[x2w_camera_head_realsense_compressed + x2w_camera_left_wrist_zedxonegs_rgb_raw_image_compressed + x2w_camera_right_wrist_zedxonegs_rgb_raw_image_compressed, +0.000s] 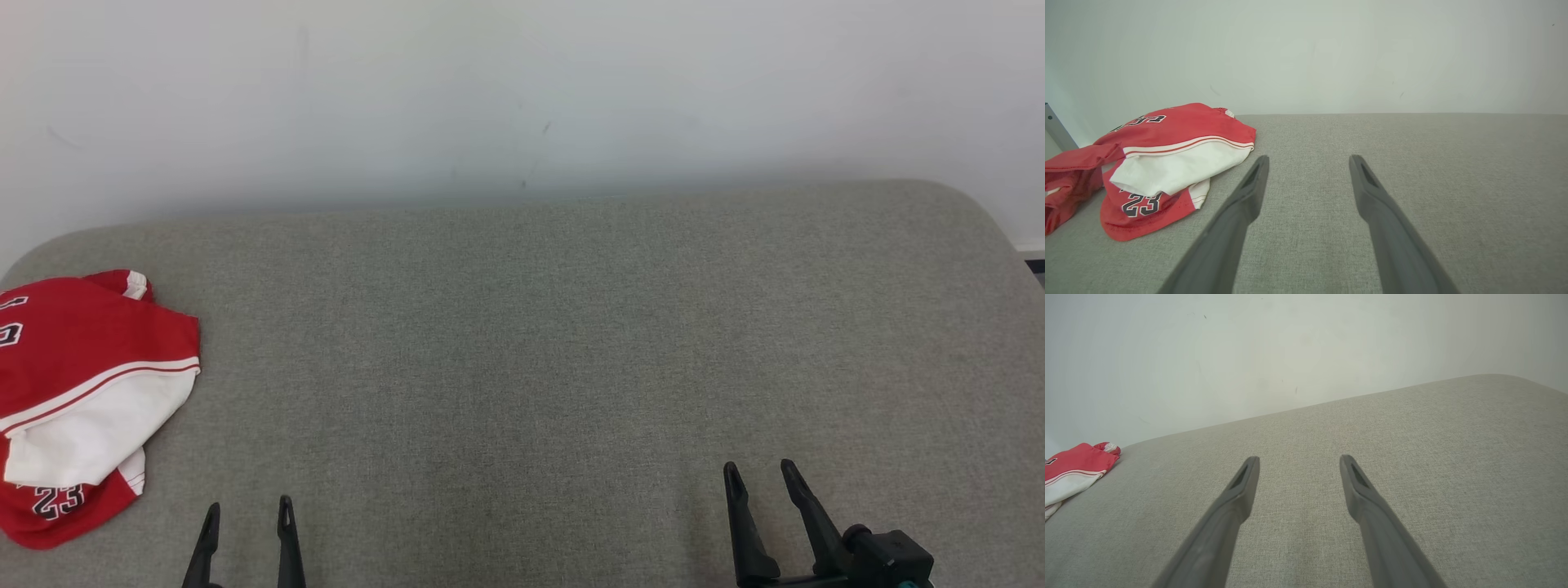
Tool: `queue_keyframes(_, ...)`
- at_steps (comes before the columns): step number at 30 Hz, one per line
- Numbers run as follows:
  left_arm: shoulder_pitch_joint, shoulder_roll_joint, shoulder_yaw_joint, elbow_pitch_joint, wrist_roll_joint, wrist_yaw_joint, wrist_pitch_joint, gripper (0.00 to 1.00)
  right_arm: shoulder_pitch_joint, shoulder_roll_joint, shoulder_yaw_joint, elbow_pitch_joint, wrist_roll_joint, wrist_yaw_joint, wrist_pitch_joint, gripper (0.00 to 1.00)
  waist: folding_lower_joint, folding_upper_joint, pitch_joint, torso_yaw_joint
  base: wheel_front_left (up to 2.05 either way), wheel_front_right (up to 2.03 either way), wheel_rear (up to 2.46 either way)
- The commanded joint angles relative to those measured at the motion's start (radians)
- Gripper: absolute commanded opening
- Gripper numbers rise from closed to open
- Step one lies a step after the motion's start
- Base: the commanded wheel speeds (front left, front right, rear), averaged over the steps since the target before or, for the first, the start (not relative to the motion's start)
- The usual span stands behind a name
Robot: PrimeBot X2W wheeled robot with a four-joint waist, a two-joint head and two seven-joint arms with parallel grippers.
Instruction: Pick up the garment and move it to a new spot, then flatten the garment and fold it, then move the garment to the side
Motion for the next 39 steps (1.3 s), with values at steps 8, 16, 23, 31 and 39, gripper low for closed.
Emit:
queue_keyframes(8,0.012,0.004,0.015,0.027,-0.031,-0.012,-0.004,1.00,0.013,0.000,0.000,-0.001,-0.007,-0.002,-0.001,1.00,0.0000,-0.0001,-0.003,0.001,0.00,0.00,0.00)
queue_keyframes(16,0.017,0.004,0.029,0.038,-0.043,-0.023,-0.004,1.00,0.018,0.000,-0.005,0.001,-0.008,-0.002,-0.001,1.00,0.0000,-0.0001,-0.007,0.003,0.00,0.00,0.00)
queue_keyframes(23,0.018,0.004,0.030,0.047,-0.051,-0.028,-0.004,1.00,0.020,0.000,-0.004,0.003,-0.010,-0.002,-0.001,1.00,0.0000,-0.0001,-0.010,0.003,0.00,0.00,0.00)
queue_keyframes(31,0.020,0.004,0.028,0.043,-0.053,-0.029,-0.004,1.00,0.022,0.000,-0.003,0.004,-0.004,-0.002,-0.001,1.00,0.0000,-0.0001,-0.013,0.003,0.00,0.00,0.00)
queue_keyframes(39,0.019,0.004,0.025,0.041,-0.058,-0.027,-0.004,1.00,0.020,0.000,-0.001,0.003,0.000,-0.002,-0.001,1.00,0.0000,-0.0001,-0.013,0.005,0.00,0.00,0.00)
